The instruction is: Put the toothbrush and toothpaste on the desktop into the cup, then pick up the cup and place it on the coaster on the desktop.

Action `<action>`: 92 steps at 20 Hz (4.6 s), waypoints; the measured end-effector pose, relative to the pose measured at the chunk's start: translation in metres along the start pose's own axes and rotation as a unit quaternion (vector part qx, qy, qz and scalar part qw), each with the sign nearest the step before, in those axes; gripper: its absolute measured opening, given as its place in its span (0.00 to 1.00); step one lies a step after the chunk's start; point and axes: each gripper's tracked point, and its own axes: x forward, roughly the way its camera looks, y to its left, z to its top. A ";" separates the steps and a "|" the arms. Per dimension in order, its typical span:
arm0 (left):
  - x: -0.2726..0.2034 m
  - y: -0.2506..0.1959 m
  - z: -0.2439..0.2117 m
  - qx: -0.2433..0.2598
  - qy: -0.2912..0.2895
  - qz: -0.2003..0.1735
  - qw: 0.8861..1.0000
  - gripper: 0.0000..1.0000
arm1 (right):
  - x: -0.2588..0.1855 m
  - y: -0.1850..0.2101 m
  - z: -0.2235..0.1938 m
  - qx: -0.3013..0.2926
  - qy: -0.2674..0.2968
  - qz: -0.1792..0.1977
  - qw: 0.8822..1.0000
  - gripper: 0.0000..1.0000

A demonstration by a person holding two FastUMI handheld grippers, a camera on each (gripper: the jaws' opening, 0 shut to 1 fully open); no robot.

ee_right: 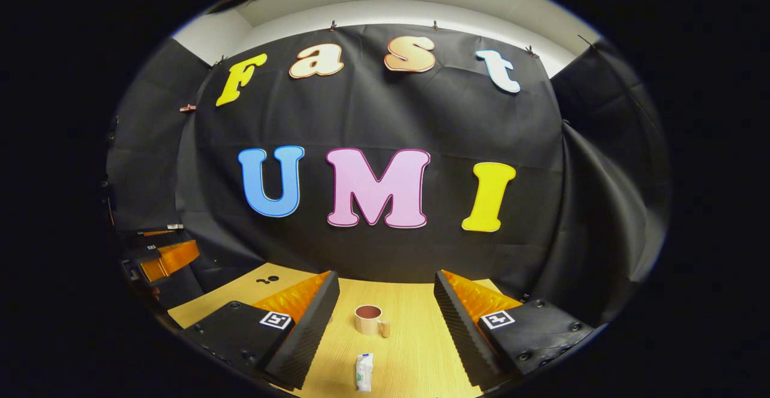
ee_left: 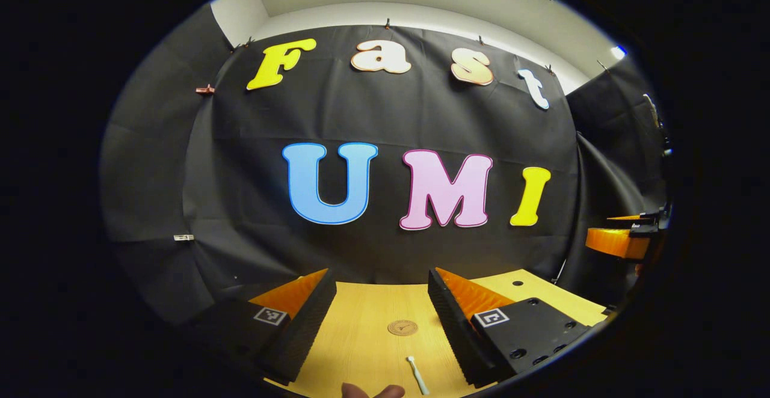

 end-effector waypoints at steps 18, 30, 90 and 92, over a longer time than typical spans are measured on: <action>-0.020 -0.011 -0.049 0.029 0.038 -0.015 0.999 0.97 | 0.008 0.039 -0.165 -0.064 0.219 0.035 0.973 0.97; -0.049 -0.019 -0.132 0.061 0.082 -0.016 0.995 0.97 | 0.056 0.059 -0.373 -0.111 0.399 0.044 0.909 0.97; 0.061 -0.086 -0.407 0.027 0.412 0.017 0.911 0.59 | 0.042 -0.077 -0.373 0.141 0.388 0.078 0.908 0.11; 0.063 -0.080 -0.410 0.034 0.416 0.031 0.908 0.46 | 0.044 -0.077 -0.374 0.148 0.388 0.079 0.906 0.11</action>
